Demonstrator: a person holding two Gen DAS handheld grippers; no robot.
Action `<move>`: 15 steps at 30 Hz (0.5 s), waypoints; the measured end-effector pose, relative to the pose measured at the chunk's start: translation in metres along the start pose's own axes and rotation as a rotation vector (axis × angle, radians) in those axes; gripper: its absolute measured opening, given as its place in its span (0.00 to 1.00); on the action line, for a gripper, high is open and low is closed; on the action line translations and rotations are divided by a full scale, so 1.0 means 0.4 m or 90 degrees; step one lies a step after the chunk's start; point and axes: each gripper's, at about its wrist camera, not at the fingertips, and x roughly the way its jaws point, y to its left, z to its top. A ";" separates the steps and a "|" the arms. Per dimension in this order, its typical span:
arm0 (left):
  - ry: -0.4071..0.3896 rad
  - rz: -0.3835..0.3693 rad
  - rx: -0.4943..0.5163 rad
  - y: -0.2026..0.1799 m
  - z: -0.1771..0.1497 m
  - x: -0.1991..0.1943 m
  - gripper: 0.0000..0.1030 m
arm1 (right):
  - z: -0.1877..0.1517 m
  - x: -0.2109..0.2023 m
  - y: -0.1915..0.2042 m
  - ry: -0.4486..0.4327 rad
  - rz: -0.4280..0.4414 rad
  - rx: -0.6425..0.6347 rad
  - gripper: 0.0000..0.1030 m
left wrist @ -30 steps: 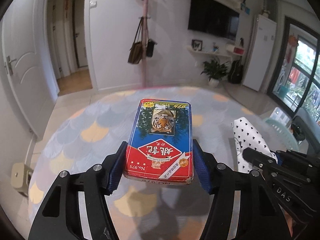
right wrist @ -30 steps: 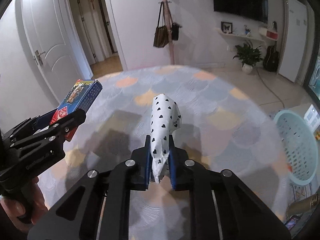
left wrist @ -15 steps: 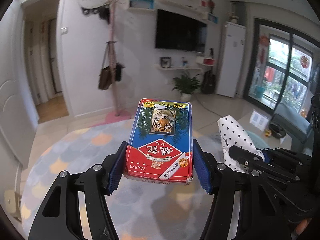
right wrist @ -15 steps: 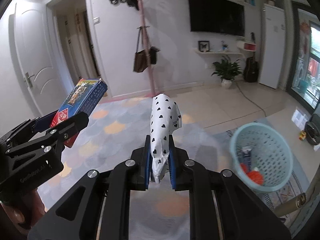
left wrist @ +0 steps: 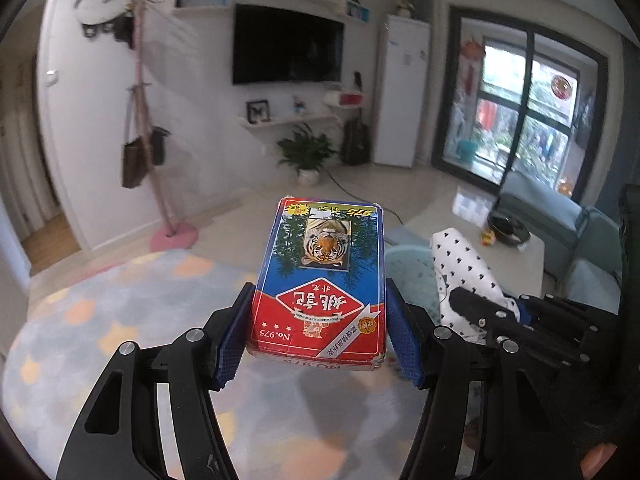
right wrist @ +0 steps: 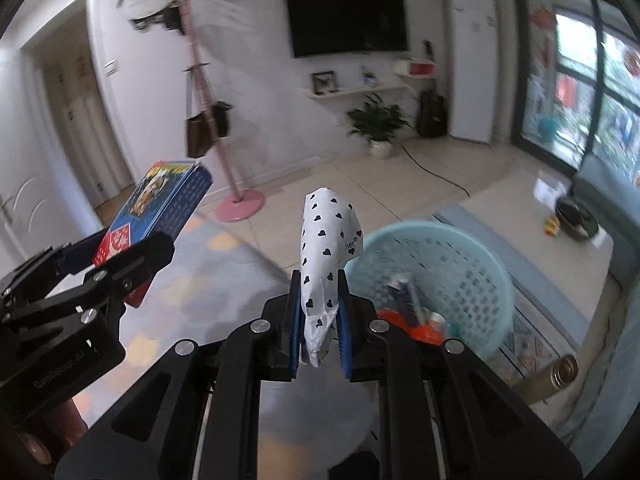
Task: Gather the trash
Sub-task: 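Carry both items over the blue basket and open both tools to drop them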
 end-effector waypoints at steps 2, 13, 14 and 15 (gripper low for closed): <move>0.021 -0.016 -0.004 -0.024 0.004 0.050 0.58 | -0.004 0.024 -0.064 0.010 -0.027 0.023 0.13; 0.136 -0.079 -0.014 -0.136 0.016 0.313 0.58 | -0.047 0.210 -0.325 0.111 -0.075 0.149 0.14; 0.145 -0.079 -0.011 -0.147 0.014 0.335 0.58 | -0.051 0.226 -0.336 0.116 -0.080 0.156 0.14; 0.149 -0.079 -0.008 -0.155 0.012 0.347 0.59 | -0.056 0.241 -0.348 0.121 -0.083 0.165 0.14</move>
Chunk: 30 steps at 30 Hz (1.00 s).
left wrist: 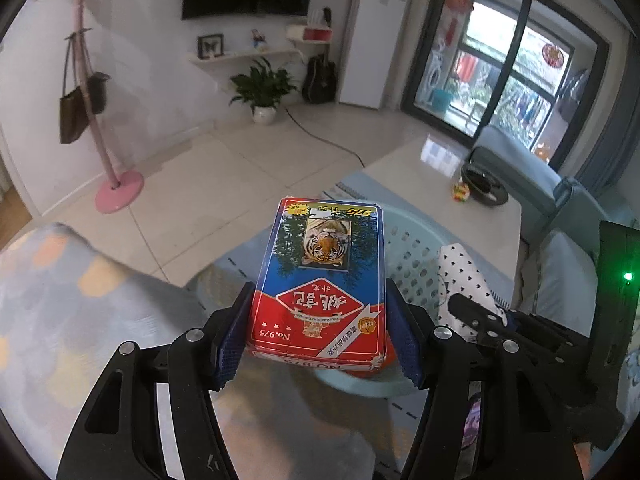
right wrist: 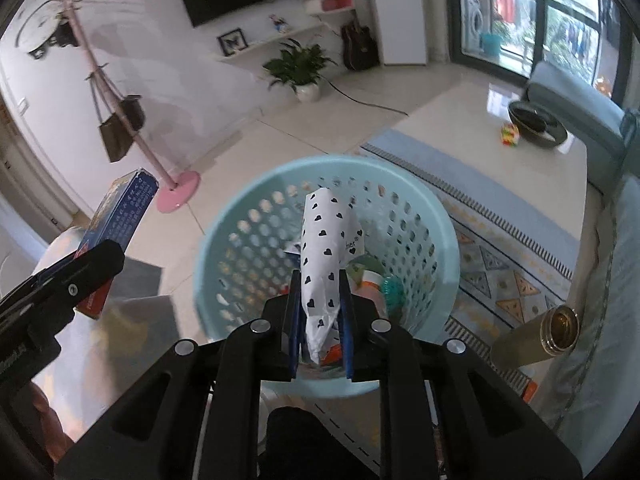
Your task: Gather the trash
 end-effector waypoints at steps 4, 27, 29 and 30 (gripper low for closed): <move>0.015 0.000 -0.010 0.005 0.007 0.056 0.60 | -0.001 0.062 -0.015 0.016 -0.003 0.018 0.18; -0.166 0.076 -0.064 0.122 -0.120 -0.338 0.82 | -0.101 -0.181 0.144 -0.076 0.069 -0.074 0.61; -0.191 0.110 -0.074 0.138 -0.161 -0.393 0.82 | -0.133 -0.239 0.190 -0.107 0.072 -0.100 0.61; -0.199 0.122 -0.080 0.146 -0.179 -0.414 0.82 | -0.148 -0.262 0.208 -0.122 0.071 -0.110 0.61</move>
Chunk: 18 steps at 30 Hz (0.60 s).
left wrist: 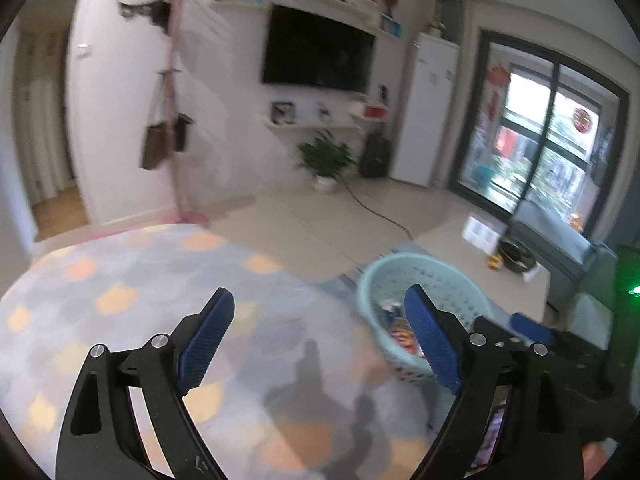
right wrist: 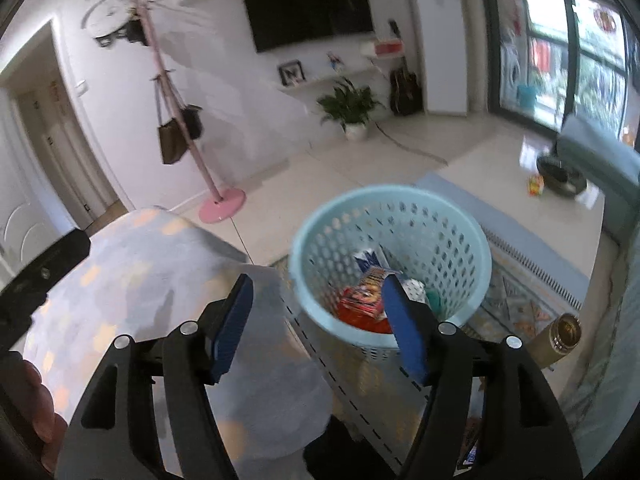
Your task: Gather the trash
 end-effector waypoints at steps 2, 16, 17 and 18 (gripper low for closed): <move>-0.020 0.037 -0.006 0.029 -0.029 -0.053 0.83 | -0.016 -0.042 0.038 -0.027 -0.005 -0.017 0.62; -0.165 0.219 -0.043 0.096 -0.174 -0.227 0.87 | -0.129 -0.208 0.146 -0.164 -0.015 -0.065 0.68; -0.164 0.230 -0.031 0.094 -0.171 -0.219 0.87 | -0.131 -0.209 0.146 -0.163 -0.014 -0.064 0.68; -0.164 0.235 -0.025 0.089 -0.177 -0.220 0.87 | -0.133 -0.212 0.144 -0.163 -0.011 -0.061 0.68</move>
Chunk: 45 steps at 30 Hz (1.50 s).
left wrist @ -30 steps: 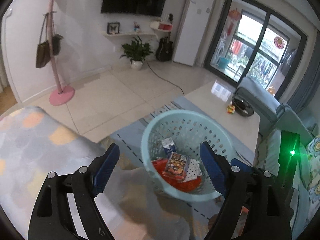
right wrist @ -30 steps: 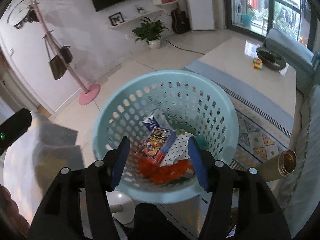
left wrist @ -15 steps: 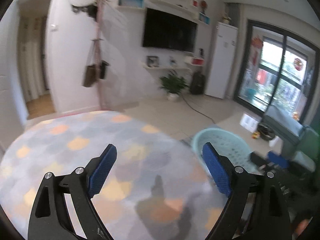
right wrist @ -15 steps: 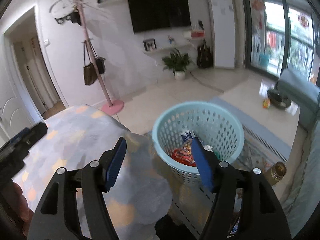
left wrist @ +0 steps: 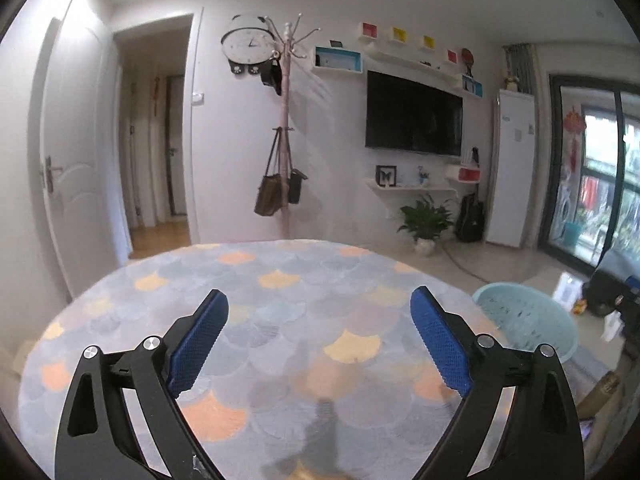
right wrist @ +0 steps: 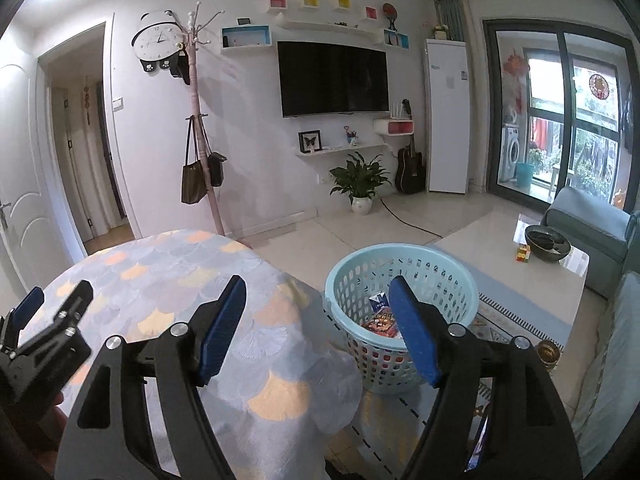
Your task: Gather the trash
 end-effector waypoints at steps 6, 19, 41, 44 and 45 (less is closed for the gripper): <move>0.007 -0.027 -0.002 0.005 -0.018 -0.010 0.91 | -0.027 -0.015 -0.007 -0.005 -0.004 0.005 0.68; -0.004 -0.028 0.018 -0.010 -0.020 -0.014 0.92 | -0.053 0.001 -0.013 0.006 -0.032 0.007 0.68; 0.033 -0.043 0.023 -0.009 -0.035 0.011 0.93 | -0.069 0.036 -0.023 0.027 -0.050 0.005 0.68; 0.034 -0.045 0.026 -0.011 -0.037 0.010 0.93 | -0.068 0.038 -0.021 0.031 -0.049 0.003 0.68; 0.033 -0.046 0.026 -0.013 -0.036 0.009 0.93 | -0.069 0.038 -0.021 0.031 -0.048 0.003 0.68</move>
